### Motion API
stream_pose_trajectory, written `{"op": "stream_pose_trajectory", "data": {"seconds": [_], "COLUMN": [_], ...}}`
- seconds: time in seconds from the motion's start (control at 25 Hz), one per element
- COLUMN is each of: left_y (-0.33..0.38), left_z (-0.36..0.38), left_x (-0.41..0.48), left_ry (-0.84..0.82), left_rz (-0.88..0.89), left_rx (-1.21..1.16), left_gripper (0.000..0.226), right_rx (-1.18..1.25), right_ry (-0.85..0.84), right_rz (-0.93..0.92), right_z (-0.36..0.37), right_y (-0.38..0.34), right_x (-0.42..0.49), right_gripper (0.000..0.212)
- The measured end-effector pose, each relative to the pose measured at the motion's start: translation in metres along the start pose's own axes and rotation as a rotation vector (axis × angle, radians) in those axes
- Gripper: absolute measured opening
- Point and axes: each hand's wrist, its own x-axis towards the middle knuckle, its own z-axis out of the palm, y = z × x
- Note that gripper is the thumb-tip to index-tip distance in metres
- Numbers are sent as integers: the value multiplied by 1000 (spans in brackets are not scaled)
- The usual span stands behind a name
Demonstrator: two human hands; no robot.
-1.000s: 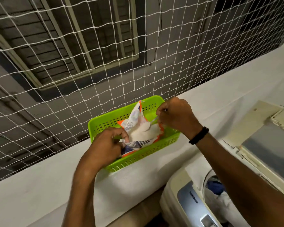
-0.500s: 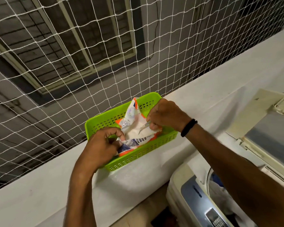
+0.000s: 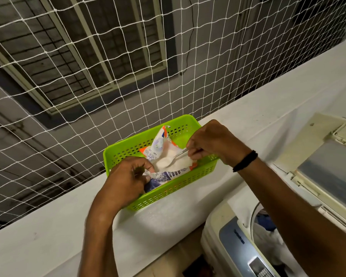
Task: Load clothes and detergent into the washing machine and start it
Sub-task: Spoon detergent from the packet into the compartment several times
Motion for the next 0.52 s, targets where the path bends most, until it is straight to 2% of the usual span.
{"op": "stream_pose_trajectory", "data": {"seconds": [0.16, 0.52], "left_y": [5, 15], "left_z": [-1, 0], "left_x": [-4, -9], "left_ry": [53, 127], "left_rz": [21, 7], "left_rx": [34, 67], "left_gripper": [31, 33], "right_rx": [78, 210], "right_ry": [83, 110], "right_rz": [61, 43], "right_z": [-18, -35], "right_y": [-4, 5], "right_x": [-16, -31], "right_gripper": [14, 21]}}
